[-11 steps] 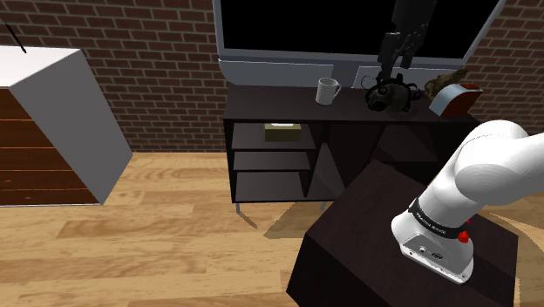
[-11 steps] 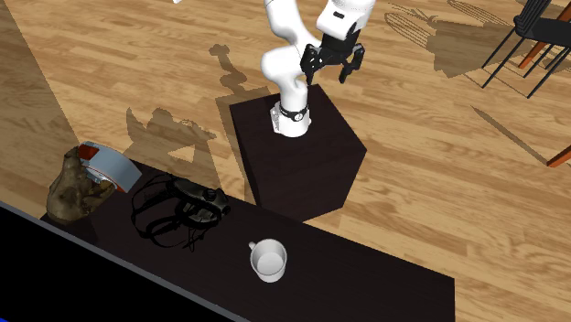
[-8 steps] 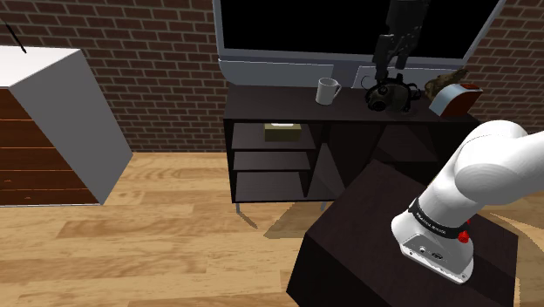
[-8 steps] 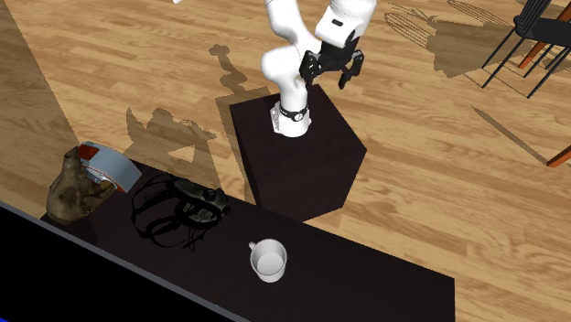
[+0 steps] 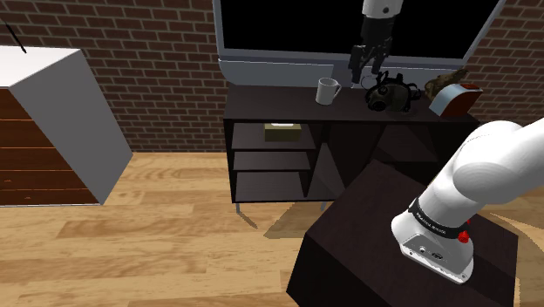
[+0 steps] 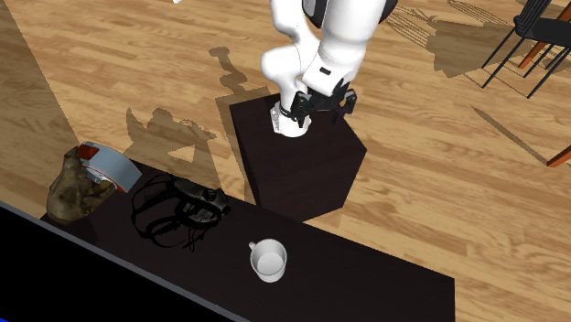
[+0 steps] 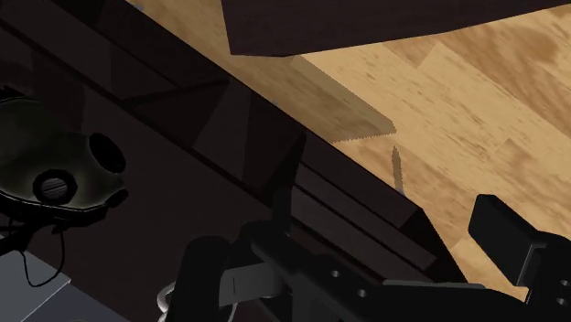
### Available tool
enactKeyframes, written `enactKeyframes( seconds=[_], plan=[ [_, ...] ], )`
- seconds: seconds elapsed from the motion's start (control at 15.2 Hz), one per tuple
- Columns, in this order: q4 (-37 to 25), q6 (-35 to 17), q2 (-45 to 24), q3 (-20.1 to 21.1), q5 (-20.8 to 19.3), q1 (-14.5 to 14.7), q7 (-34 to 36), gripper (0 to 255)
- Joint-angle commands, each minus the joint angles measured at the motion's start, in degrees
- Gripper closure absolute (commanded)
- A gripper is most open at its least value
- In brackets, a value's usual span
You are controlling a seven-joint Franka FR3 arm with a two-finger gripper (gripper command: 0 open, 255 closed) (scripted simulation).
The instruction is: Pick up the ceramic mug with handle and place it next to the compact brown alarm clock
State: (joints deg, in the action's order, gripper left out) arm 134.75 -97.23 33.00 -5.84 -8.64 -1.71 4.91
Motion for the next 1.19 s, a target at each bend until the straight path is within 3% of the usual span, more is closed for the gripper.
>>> enactKeyframes(
  seconds=[0.0, 0.53, 1.12],
  plan=[
    [-1.1, -3.2, -3.8, -1.4, -0.4, -0.5, -0.8, 0],
    [-8.3, -13.5, -19.6, -6.0, 0.4, -1.8, -4.3, 0],
    [-21.9, -20.4, -38.8, -9.4, 5.6, -4.0, -9.6, 0]
  ],
)
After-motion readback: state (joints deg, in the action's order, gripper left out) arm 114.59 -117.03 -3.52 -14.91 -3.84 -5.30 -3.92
